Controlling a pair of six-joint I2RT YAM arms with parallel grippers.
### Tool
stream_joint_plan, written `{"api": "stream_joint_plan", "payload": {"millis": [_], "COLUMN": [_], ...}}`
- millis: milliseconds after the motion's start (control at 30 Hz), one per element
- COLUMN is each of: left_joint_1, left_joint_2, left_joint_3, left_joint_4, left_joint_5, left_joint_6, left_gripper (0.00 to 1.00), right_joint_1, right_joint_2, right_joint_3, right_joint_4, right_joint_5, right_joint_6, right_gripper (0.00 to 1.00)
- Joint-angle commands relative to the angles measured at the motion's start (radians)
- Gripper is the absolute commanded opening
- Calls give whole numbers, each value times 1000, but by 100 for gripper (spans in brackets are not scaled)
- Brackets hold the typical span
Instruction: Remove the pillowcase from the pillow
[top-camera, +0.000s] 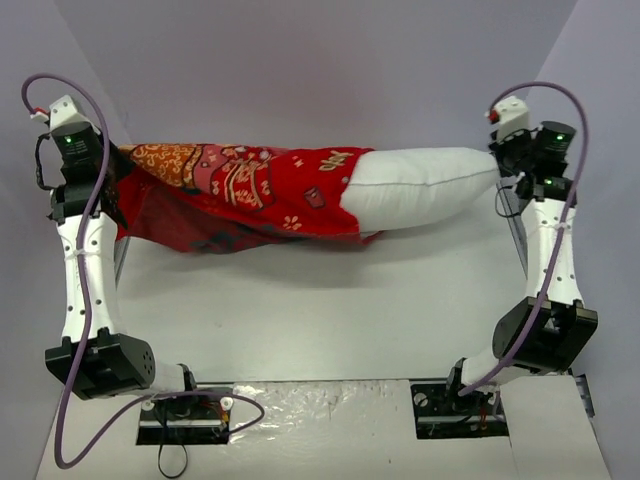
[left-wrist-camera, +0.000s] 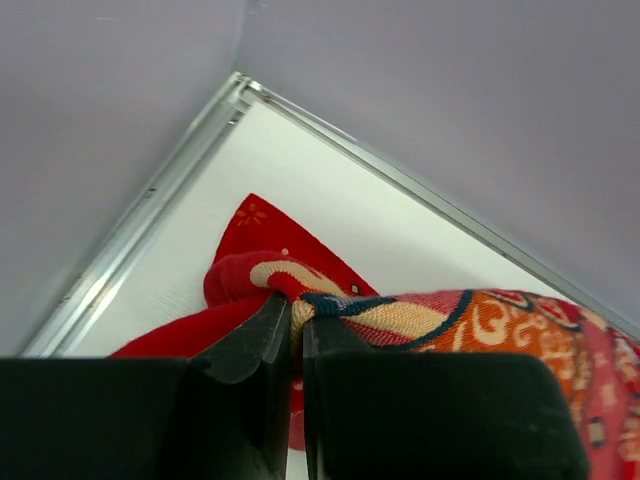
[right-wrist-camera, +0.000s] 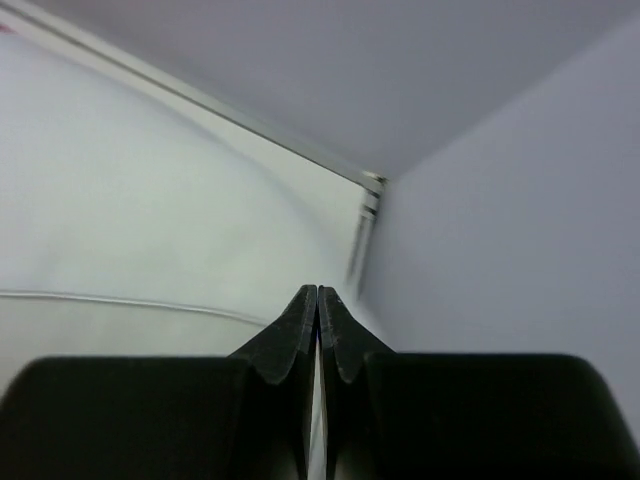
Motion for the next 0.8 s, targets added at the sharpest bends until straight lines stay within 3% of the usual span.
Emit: {"api": "stream_joint_plan", "payload": {"millis": [0, 200, 267, 300, 333, 400, 433, 500, 533, 567, 600, 633, 667, 767], "left_joint_1": [60, 58, 46, 29, 20, 0, -18, -31, -37, -40, -44, -57, -61, -80], "left_joint_2": [-26, -12, -2, 6, 7, 0, -8, -32, -41, -66, -78, -103, -115, -159], "left_joint_3": [95, 95, 81, 59, 42, -4, -53, -129, -155, -185, -230, -248, -264, -288], "left_joint_4": [119, 125, 144, 153, 171, 200, 219, 242, 246, 263, 279, 282, 295, 291], "left_joint_5": [-211, -202, -134, -112, -93, -26, -14, 55, 71, 97, 129, 143, 169, 230], "left_joint_6": [49, 48, 22, 5, -1, -14, -17, -11, -14, -17, -15, -12, -8, 8], "left_gripper": [2, 2, 2, 2, 2, 2, 2, 4, 11, 34, 47, 54, 65, 75], "right_joint_1": [-133, -190, -151, -126, -51, 52, 166, 273, 293, 285, 279, 284, 290, 304], "right_joint_2": [-13, 18, 16, 1, -11, -50, -74, -45, -12, 84, 129, 175, 247, 311], "right_joint_3": [61, 78, 89, 91, 72, 20, -24, -43, -2, 43, 84, 142, 164, 169], "right_joint_4": [44, 13, -164, -241, -368, -387, -356, -166, -126, -118, -113, -104, -101, -59], "right_joint_5": [25, -28, -229, -359, -389, -383, -331, -210, -162, -192, -211, -200, -200, -125], "right_joint_6": [69, 100, -45, -140, -322, -394, -371, -157, 111, 232, 361, 617, 725, 1103], "right_gripper": [0, 0, 29, 57, 68, 85, 95, 100, 100, 100, 100, 99, 99, 100]}}
